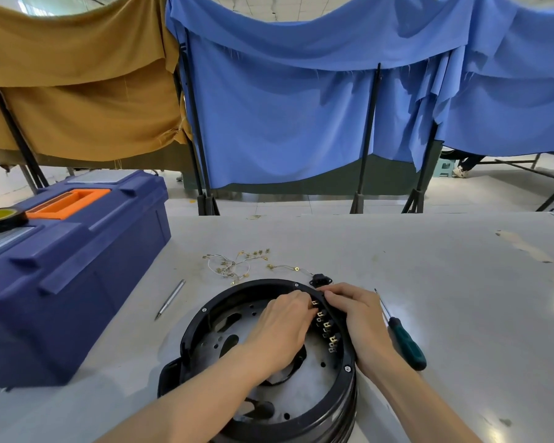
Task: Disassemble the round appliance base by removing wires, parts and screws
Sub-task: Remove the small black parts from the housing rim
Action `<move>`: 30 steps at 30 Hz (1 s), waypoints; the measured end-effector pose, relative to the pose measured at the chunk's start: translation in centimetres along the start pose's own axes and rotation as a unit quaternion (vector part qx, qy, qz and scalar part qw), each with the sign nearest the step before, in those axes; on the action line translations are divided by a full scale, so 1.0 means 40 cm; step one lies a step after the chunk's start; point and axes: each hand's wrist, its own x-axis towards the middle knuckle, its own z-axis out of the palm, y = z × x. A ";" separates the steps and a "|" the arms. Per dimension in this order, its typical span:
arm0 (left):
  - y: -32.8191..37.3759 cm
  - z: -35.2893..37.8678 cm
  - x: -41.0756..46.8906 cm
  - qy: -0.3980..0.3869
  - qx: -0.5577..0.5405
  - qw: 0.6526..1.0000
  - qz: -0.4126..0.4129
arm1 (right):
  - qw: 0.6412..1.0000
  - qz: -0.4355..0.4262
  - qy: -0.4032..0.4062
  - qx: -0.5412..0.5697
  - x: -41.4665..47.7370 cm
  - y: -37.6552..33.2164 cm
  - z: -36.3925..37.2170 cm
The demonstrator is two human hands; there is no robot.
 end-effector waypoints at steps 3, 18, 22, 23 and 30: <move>-0.001 0.000 -0.002 0.005 0.000 1.000 0.007 | 1.000 0.002 0.000 0.002 0.001 0.002 0.001; 0.012 0.000 0.010 -0.008 0.012 1.000 0.001 | 1.000 -0.009 -0.002 -0.006 0.009 0.010 -0.006; 0.011 0.000 0.005 0.001 0.011 1.000 -0.004 | 1.000 0.006 -0.022 0.001 0.008 0.008 -0.014; 0.011 -0.002 0.004 0.003 0.010 1.000 -0.005 | 0.999 0.020 -0.032 0.006 0.009 0.003 -0.022; -0.003 -0.018 -0.005 0.001 0.030 0.999 -0.016 | 0.996 -0.013 -0.039 -0.079 0.022 -0.010 -0.057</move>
